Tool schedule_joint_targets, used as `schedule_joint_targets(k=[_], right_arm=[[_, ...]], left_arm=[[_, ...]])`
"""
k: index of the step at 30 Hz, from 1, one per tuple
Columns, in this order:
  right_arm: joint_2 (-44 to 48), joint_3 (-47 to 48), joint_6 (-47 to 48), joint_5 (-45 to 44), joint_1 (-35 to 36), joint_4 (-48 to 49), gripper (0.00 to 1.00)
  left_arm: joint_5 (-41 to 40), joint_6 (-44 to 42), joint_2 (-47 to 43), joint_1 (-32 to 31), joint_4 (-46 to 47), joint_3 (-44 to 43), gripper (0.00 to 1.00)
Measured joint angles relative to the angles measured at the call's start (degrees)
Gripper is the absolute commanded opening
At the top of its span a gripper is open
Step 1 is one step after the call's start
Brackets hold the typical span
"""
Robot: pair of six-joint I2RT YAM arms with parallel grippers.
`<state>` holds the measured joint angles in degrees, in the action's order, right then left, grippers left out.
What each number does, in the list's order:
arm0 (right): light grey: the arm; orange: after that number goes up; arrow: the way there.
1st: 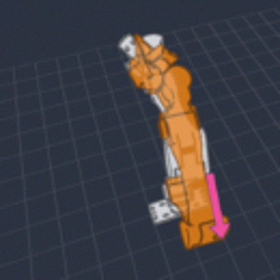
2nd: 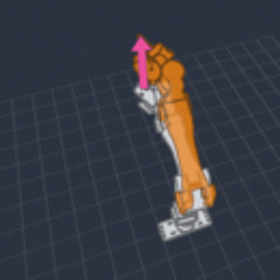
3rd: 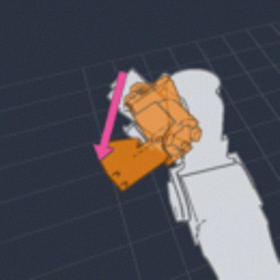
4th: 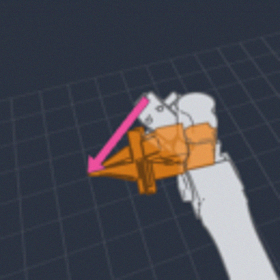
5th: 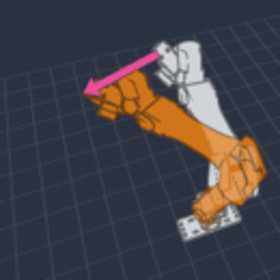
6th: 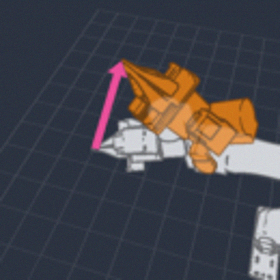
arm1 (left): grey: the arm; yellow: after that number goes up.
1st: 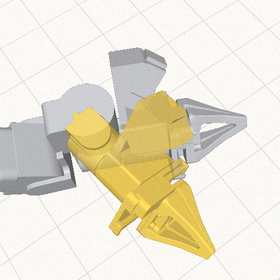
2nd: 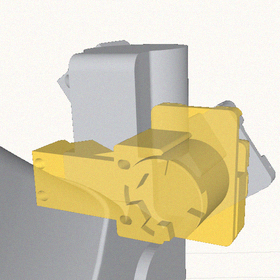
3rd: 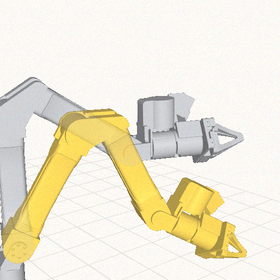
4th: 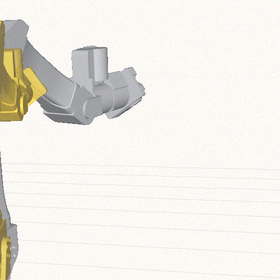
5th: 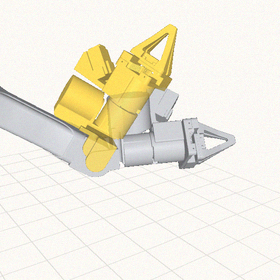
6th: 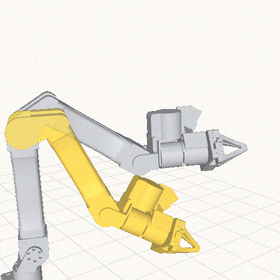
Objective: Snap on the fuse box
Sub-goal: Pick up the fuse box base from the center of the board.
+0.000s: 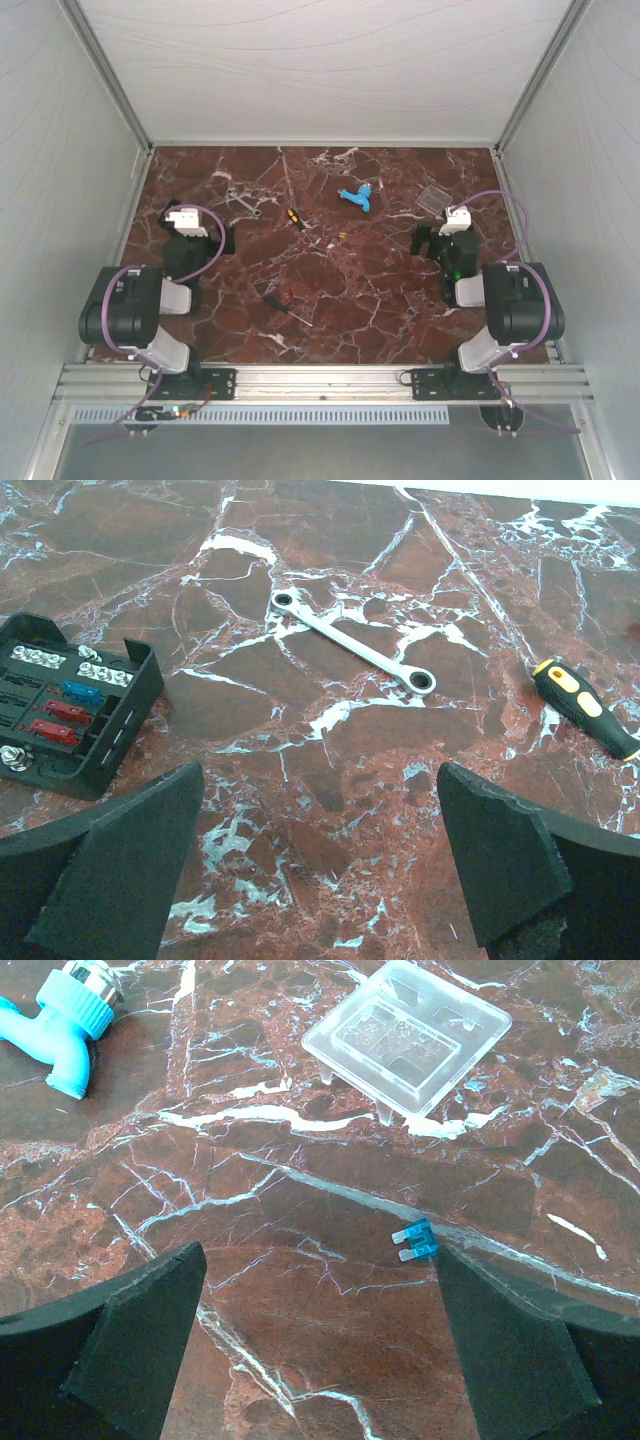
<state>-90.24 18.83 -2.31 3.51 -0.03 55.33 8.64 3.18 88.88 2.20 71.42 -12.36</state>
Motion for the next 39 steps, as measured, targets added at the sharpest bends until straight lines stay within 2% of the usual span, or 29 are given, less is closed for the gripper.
schedule_joint_targets(k=[14,20,25,30,34,39], right_arm=[[0.0,0.0,-0.1,-0.2,0.0,-0.1,0.98],[3.4,6.4,-0.1,-0.7,0.4,-11.2,0.98],[8.5,13.1,-0.1,-1.0,2.5,-22.1,0.98],[10.0,18.8,-0.2,-0.2,6.3,-30.3,0.96],[10.1,19.6,-0.1,1.6,10.3,-33.9,0.94],[11.6,17.0,-0.7,5.2,11.9,-34.6,0.95]], left_arm=[[0.1,0.0,0.0,0.1,0.0,0.0,1.0],[-4.3,1.6,-4.1,0.1,-2.9,0.5,1.0],[-9.6,6.5,-13.7,0.1,-16.8,-4.3,1.0],[-13.2,17.5,-17.7,0.5,-32.7,-14.4,1.0],[-14.9,27.2,-16.2,2.8,-44.0,-21.9,0.99],[-16.3,36.9,-8.8,8.1,-57.4,-29.8,0.92]])
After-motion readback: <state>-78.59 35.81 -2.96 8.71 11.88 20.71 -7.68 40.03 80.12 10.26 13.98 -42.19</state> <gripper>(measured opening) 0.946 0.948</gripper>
